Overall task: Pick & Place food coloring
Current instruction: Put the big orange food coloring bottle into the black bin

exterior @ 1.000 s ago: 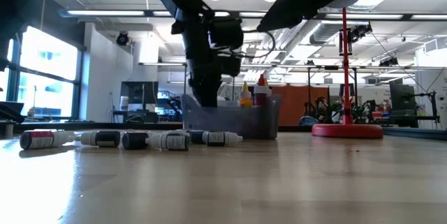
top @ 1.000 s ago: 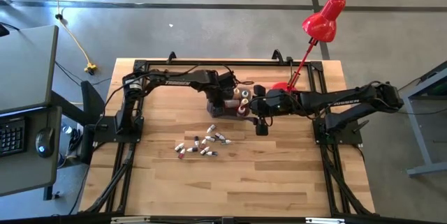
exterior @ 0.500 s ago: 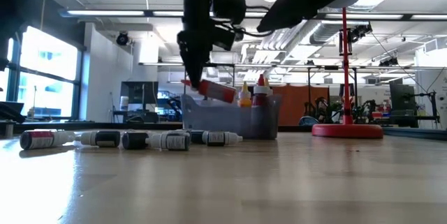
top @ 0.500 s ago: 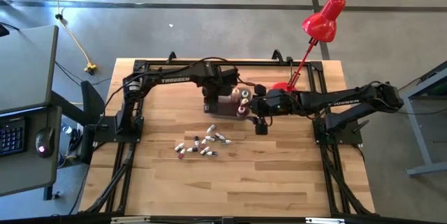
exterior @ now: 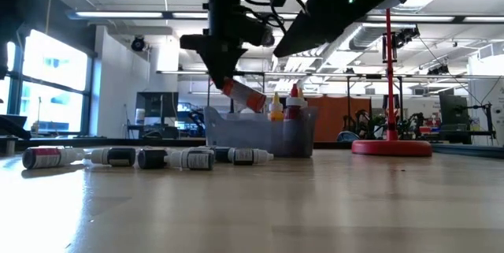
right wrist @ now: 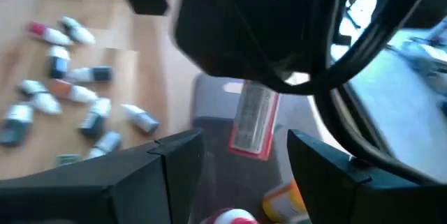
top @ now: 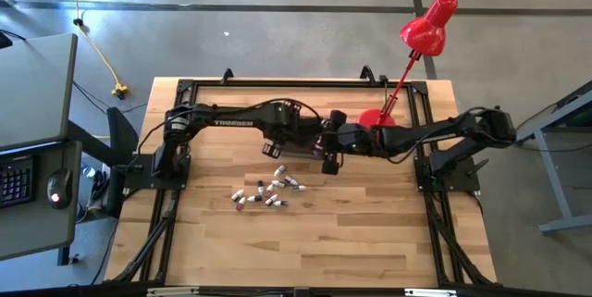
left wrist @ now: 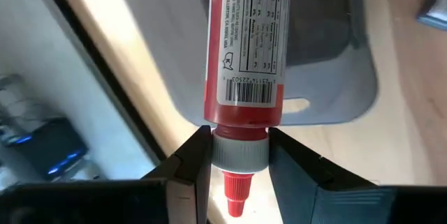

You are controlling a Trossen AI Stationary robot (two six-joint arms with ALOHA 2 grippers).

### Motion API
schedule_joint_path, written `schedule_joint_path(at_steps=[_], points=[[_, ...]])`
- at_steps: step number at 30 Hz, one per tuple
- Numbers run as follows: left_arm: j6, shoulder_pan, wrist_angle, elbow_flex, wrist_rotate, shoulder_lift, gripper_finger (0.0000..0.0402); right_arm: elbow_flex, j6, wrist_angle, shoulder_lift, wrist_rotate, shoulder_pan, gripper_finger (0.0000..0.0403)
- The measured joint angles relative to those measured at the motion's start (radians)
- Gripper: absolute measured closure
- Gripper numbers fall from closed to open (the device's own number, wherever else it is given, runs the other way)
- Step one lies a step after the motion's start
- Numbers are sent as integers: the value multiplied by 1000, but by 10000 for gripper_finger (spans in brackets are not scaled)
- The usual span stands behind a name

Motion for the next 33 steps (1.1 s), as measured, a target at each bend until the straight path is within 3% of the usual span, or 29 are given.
schedule_joint_path(at_steps=[8, 14, 28, 31, 33], points=[[-10, -26, 15, -2, -13, 0, 295, 0, 70, 39, 47, 23, 2, 204], [-103, -26, 16, -2, -1, 0, 295, 0, 68, 20, 39, 64, 9, 204], [-162, -11, -81, 20, -59, 0, 295, 0, 80, -160, -115, 244, 133, 204], [-190, -10, -120, 20, -62, 0, 295, 0, 71, -204, -154, 215, 164, 204], [-212, -11, -119, 19, -60, 0, 295, 1, 81, -209, -181, 135, 177, 204]])
